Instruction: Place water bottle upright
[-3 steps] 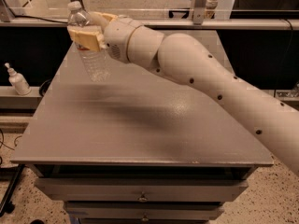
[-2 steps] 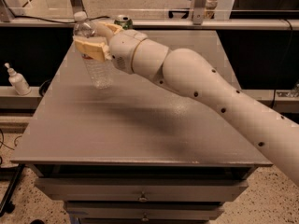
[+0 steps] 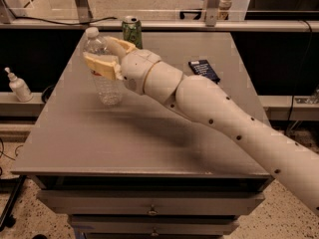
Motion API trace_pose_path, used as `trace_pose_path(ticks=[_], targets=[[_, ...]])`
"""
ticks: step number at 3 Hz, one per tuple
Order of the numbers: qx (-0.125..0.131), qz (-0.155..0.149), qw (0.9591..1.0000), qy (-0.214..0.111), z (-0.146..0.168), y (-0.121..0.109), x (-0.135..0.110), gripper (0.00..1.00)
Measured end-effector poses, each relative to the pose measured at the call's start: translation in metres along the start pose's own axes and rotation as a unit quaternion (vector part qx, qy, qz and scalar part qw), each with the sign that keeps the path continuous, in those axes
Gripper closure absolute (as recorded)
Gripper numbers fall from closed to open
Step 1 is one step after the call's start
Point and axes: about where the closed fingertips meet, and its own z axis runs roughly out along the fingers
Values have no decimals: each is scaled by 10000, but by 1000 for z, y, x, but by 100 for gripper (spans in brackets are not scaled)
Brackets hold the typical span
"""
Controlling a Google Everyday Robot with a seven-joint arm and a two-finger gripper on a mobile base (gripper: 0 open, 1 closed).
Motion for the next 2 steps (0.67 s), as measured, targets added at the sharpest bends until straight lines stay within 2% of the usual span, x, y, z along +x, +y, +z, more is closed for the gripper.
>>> trace_pose_path(ticks=[1, 2], targets=[[74, 71, 9999, -101, -6, 2, 7, 100], [160, 151, 9997, -121, -13, 4, 13, 82]])
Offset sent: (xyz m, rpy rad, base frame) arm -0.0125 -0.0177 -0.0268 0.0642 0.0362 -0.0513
